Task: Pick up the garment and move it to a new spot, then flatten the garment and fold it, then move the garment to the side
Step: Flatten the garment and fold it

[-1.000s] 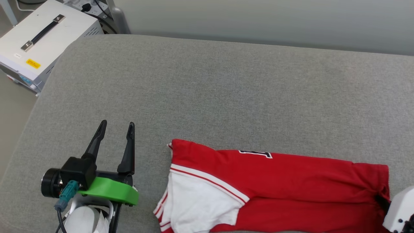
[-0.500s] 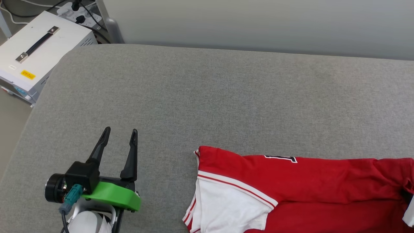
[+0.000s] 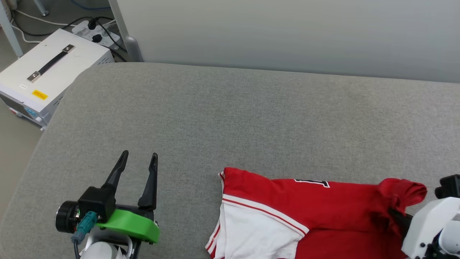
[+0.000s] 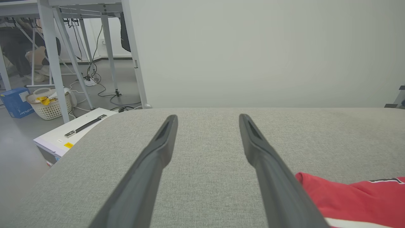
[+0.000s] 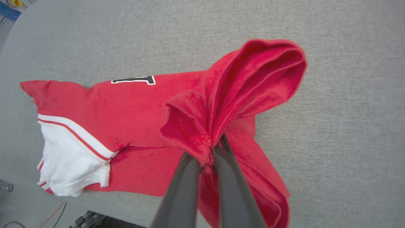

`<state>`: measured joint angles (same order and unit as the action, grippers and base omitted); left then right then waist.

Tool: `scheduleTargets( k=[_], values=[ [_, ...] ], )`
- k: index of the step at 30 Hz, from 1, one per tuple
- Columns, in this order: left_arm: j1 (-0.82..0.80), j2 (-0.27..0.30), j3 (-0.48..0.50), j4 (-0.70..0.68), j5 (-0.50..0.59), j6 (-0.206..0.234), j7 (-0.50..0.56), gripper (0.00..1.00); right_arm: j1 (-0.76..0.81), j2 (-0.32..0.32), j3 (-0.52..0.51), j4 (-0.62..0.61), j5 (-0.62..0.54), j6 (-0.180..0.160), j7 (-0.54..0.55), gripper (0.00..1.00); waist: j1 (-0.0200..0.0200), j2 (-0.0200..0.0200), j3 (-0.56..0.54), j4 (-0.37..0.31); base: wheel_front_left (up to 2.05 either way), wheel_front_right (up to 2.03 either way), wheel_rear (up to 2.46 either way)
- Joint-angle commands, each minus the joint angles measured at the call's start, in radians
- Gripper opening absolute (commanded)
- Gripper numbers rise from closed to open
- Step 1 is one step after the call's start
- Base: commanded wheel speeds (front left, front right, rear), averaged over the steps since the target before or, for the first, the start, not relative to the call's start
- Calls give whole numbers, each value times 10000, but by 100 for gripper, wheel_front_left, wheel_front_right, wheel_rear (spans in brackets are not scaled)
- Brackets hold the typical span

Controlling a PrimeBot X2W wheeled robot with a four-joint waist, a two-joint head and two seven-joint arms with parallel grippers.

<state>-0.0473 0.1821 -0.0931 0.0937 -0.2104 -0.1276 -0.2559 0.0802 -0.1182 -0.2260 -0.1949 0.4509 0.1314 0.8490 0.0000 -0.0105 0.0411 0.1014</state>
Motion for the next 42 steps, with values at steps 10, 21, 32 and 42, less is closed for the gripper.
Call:
scheduleTargets(
  k=[10, 21, 32, 42],
  values=[
    [240, -117, 161, 37, -13, -29, -59, 100, -415, 653, 1691, -338, 861, -7, 183, 0, 0, 105, -207, 389, 0, 0, 0],
    [228, -112, 211, 64, -41, -30, -59, 100, -958, 678, 3818, 1012, 2131, -7, -1108, 0, 0, 105, -262, 770, 0, 0, 0],
    [80, -130, 90, 118, -69, -30, -59, 100, -1876, 679, 5331, 3150, 3002, -7, -2610, 0, 0, 105, 50, 1156, 0, 0, 0],
    [-10, -151, 57, 225, -99, -30, -59, 100, -2655, 679, 6471, 4283, 3677, -7, -3368, 100, 0, 105, 165, 1312, 0, 0, 0]
  ],
)
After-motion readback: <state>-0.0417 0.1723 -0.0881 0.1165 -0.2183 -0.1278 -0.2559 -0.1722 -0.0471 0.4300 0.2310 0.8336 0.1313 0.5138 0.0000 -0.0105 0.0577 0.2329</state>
